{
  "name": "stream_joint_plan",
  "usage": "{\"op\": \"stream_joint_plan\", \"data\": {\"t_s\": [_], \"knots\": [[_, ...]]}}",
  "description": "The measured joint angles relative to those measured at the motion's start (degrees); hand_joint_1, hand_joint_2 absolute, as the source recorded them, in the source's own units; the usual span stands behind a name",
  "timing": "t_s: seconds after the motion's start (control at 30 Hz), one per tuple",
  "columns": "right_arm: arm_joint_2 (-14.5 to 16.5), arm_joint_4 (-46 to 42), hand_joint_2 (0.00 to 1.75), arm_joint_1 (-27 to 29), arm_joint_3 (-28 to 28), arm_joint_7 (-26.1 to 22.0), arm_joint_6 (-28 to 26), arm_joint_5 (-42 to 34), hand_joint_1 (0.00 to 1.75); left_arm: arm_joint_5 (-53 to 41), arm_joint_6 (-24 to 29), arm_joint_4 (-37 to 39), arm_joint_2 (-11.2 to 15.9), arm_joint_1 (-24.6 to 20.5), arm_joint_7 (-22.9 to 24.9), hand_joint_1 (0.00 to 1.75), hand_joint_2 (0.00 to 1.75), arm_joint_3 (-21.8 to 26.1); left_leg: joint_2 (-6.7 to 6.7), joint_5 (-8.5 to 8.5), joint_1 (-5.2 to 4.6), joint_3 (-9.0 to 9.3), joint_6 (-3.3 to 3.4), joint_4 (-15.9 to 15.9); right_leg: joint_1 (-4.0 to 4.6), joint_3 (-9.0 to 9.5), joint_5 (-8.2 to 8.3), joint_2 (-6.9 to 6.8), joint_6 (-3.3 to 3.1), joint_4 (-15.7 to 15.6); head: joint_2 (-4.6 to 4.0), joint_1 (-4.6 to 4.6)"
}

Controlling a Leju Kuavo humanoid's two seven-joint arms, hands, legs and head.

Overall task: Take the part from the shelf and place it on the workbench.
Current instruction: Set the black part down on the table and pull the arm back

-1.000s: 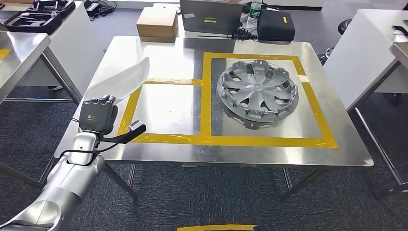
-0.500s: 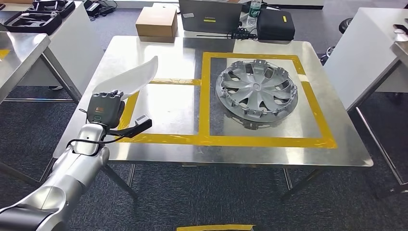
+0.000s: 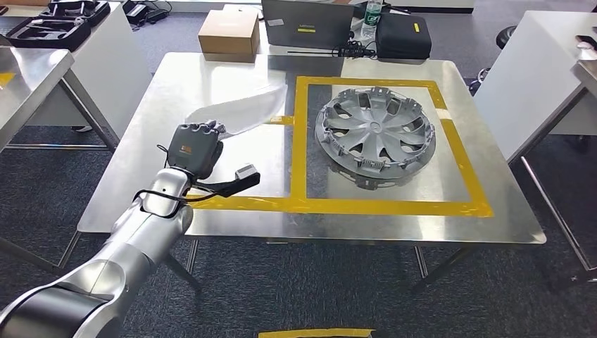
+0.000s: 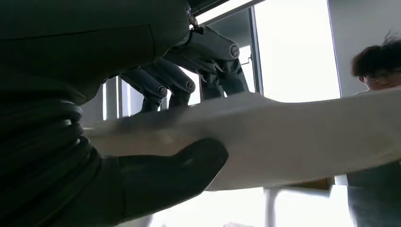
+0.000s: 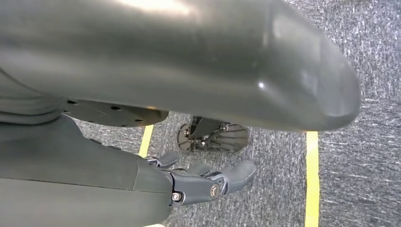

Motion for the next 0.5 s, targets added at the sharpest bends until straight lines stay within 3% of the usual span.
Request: {"op": "stream_joint_plan", "data": {"t_s": [0.13, 0.5], "knots": [[0.0, 0.0, 0.0, 0.0, -0.1, 0.0, 0.3, 0.4, 0.0, 0.4, -1.1, 0.4, -0.1, 0.0, -0.3, 0.0, 0.0, 0.0, 0.02, 0.0, 0.0, 0.01, 0.0, 0.0, 0.0, -0.01, 0.0, 0.0, 0.0, 0.0, 0.0, -0.01], [0.0, 0.0, 0.0, 0.0, -0.1, -0.3, 1.4, 1.5, 0.0, 0.4, -1.4, 0.5, 0.6, 0.1, -0.9, 0.0, 0.0, 0.0, -0.02, 0.0, 0.0, 0.01, -0.01, 0.0, 0.01, 0.01, 0.0, 0.0, 0.0, 0.0, 0.0, 0.0]]}}
